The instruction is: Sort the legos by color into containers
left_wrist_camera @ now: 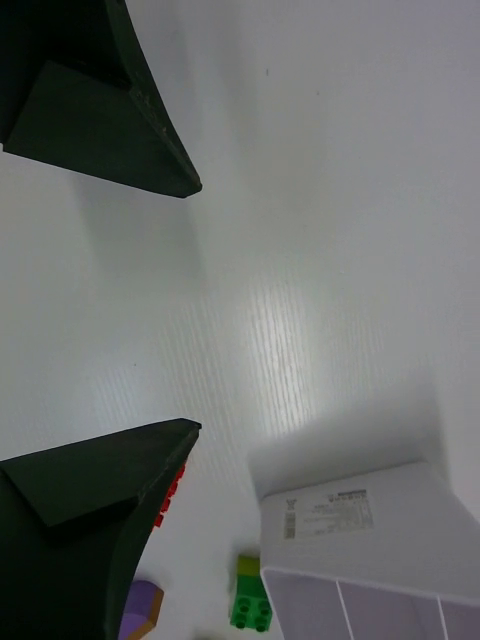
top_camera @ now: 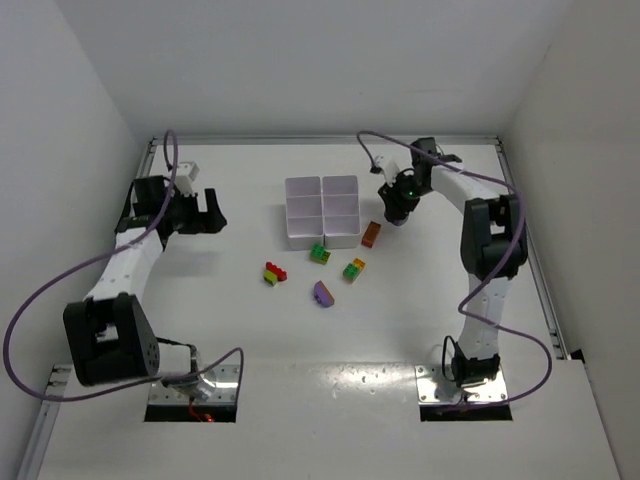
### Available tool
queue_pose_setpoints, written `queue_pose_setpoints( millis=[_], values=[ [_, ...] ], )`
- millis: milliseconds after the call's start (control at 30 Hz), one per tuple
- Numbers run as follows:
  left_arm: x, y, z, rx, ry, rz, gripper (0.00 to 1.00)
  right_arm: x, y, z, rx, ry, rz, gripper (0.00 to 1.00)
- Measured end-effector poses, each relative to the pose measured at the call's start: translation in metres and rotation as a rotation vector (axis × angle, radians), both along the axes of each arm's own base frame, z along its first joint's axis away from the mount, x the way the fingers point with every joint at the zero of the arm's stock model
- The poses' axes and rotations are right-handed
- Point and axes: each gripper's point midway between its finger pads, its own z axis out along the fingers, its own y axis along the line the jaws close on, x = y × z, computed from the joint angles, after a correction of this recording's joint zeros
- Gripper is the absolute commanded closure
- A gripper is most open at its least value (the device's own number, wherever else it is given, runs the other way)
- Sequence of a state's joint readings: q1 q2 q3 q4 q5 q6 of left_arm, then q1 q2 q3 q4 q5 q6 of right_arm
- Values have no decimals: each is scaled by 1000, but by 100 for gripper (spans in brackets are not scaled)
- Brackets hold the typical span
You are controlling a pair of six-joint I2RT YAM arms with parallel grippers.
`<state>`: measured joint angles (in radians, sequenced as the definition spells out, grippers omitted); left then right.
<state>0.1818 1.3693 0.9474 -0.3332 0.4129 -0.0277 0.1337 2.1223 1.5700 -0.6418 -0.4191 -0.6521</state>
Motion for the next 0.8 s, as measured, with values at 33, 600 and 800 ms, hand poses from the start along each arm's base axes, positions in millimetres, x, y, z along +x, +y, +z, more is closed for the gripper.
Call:
queue_pose_setpoints(
  millis=[33, 600, 800],
  values=[
    [-3, -3, 8, 6, -25, -2, 0, -1, -2, 9, 12, 0, -24, 100],
    [-45, -105, 81, -202, -200, -177, 0, -16, 45, 155, 553, 250, -986, 100],
    [-46, -140, 98, -236, -232, -212, 5, -17, 89, 161, 733, 508, -1240, 100]
  ],
)
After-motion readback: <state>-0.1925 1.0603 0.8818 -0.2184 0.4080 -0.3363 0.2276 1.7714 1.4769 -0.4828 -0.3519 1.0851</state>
